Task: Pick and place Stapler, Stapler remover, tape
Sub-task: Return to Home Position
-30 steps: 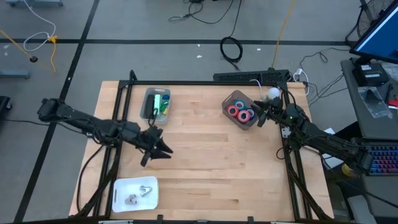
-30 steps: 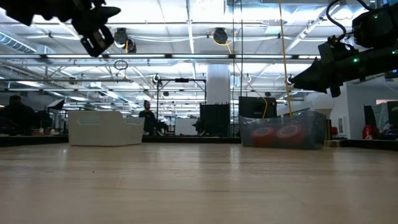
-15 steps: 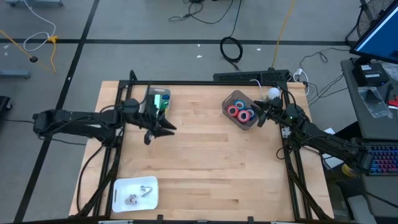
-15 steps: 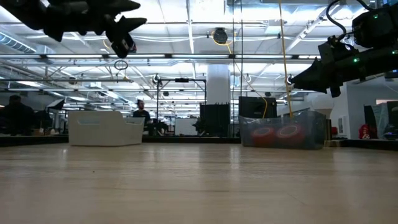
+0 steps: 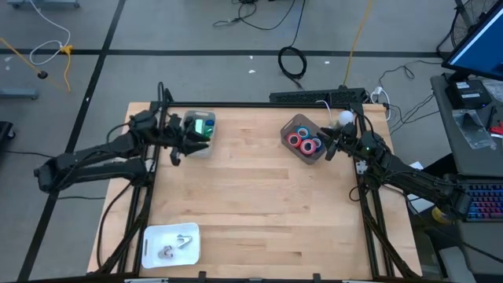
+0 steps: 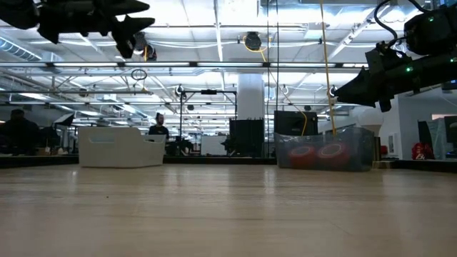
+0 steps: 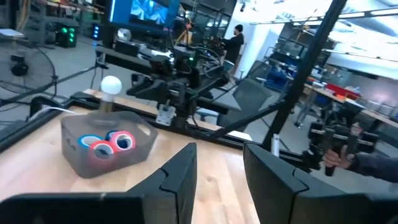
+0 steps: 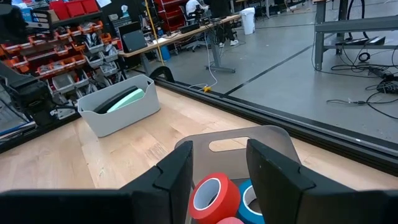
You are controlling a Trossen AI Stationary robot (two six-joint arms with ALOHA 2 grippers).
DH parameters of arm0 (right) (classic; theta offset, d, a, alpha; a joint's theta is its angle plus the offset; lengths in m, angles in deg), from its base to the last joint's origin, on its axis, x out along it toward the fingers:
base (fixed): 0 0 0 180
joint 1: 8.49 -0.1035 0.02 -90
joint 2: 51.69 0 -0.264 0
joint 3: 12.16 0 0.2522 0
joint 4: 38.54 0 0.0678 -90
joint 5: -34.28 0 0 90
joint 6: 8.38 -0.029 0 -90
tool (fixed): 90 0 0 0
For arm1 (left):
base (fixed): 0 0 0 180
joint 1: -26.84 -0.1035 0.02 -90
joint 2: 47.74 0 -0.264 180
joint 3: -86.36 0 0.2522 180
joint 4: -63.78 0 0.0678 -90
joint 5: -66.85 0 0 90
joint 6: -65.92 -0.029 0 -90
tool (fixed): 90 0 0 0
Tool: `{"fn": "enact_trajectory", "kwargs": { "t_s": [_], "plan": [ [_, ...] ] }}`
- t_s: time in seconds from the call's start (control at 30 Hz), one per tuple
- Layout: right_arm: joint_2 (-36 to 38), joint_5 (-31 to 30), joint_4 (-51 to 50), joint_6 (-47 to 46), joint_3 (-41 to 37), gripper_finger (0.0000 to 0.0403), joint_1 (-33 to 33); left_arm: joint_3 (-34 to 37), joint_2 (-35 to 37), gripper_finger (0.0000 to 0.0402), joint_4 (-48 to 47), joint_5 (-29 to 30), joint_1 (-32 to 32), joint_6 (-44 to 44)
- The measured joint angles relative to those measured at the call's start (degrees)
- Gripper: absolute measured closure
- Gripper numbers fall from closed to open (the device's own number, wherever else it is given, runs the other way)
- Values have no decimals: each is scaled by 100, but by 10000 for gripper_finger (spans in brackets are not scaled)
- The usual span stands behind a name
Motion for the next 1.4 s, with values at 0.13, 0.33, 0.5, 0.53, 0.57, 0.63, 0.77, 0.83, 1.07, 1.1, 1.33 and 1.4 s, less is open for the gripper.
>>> {"fn": "enact_trajectory", "kwargs": {
  "t_s": [0.13,0.33,0.5,0.53,0.57,0.63,0.77,0.83,1.07,1.1,1.33,1.4],
  "plan": [
    [1,0,0,21,0,261,-1,0,524,266,-725,-17,35,36],
    [1,0,46,-130,0,261,0,0,1279,266,-1469,1315,639,36],
    [1,0,46,-303,0,261,1,-1,1639,266,-1950,2318,1452,-29],
    [1,0,46,-303,0,261,-1,0,1679,266,-2054,2510,1619,-45],
    [0,0,46,-303,0,261,1,0,1707,266,-2145,2718,1780,-76],
    [1,0,45,-294,0,261,1,0,1773,266,-2259,3123,2069,-157],
    [1,-7,39,-253,0,261,-1,0,2017,266,-2530,3604,2397,-362],
    [1,-8,39,-209,0,261,-1,0,2181,266,-2741,3700,2446,-384],
    [1,-12,39,-193,0,261,-1,56,2759,266,-3051,3813,2455,-646],
    [1,-13,39,-191,0,261,0,146,2863,266,-3021,3815,2455,-675],
    [1,-17,39,-170,0,261,0,1255,3736,266,-2519,3817,2455,-459],
    [1,-18,39,-141,0,261,-1,1478,4008,266,-2502,3819,2455,-431]
  ]
}}
